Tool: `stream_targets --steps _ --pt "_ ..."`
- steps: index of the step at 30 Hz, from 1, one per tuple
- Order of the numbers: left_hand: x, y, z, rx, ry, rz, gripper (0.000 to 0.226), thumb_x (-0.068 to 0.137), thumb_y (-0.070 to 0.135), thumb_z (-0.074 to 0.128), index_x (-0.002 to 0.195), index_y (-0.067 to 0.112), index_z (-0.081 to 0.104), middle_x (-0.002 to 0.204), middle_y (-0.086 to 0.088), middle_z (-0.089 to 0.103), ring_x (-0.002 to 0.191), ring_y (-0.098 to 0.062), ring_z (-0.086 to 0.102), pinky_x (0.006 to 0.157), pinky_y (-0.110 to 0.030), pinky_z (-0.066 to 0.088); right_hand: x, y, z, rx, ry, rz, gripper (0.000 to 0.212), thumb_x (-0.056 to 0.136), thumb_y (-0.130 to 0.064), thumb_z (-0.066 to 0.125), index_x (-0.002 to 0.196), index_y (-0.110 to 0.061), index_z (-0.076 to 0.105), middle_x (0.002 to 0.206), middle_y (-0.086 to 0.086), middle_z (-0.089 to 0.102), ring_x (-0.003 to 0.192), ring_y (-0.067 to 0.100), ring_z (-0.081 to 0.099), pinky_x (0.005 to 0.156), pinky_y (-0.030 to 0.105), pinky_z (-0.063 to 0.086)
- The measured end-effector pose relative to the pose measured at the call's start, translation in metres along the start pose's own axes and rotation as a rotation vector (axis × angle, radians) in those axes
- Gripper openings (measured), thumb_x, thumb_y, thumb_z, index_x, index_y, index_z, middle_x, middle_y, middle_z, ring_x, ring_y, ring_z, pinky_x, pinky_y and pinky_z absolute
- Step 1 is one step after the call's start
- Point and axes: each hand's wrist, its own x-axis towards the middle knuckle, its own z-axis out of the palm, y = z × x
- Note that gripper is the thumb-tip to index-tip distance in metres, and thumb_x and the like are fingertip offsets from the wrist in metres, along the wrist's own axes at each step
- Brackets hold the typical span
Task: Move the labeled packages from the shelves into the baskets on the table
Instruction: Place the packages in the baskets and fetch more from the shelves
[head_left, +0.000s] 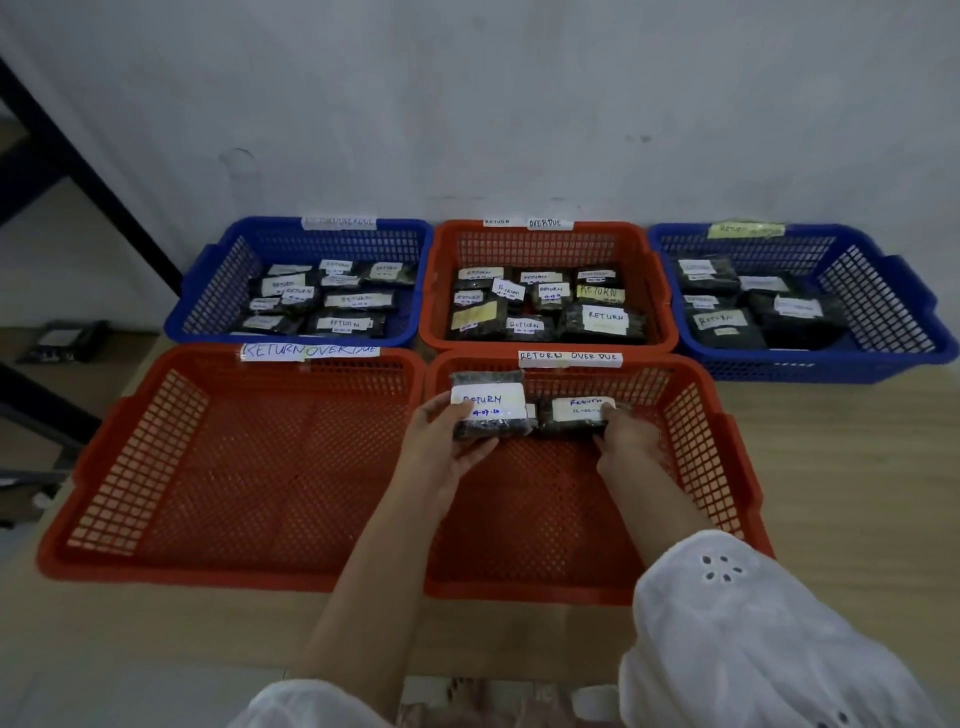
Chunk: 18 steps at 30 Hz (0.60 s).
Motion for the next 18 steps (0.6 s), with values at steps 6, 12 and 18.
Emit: stream_targets --steps 6,12,18 --pt "-0.001 0.0 -0.004 0.006 -0.039 0.005 0.02 0.091 0.007 0.057 0.11 0.012 0.051 0.106 -0.013 0.063 0.094 -0.025 0.064 0.066 -0.033 0.06 -0.014 0.004 0.004 -0.206 0.14 -0.065 0.078 0.079 -0.029 0.074 0.143 -0.013 0.032 0.146 0.016 0.016 0.129 0.039 0.033 0.11 0.044 0.033" --pt "-0.003 -0.003 -0.011 0.058 -0.071 0.023 0.025 0.092 0.007 0.056 0.115 0.01 0.048 0.113 -0.015 0.061 0.097 -0.026 0.064 0.063 -0.031 0.06 -0.062 0.02 0.007 -0.116 -0.239 -0.258 0.04 0.091 -0.037 0.058 0.122 -0.011 0.055 0.121 0.009 0.054 0.106 0.021 0.053 0.094 0.035 0.045" --pt "-0.003 -0.003 -0.018 0.238 -0.045 0.16 0.022 0.092 0.01 0.058 0.109 0.016 0.047 0.116 -0.01 0.056 0.098 -0.021 0.062 0.06 -0.024 0.057 -0.095 0.033 0.013 -0.093 -0.754 -0.158 0.033 0.09 -0.031 0.062 0.116 -0.01 0.059 0.104 0.008 0.07 0.086 0.016 0.068 0.06 0.026 0.053"
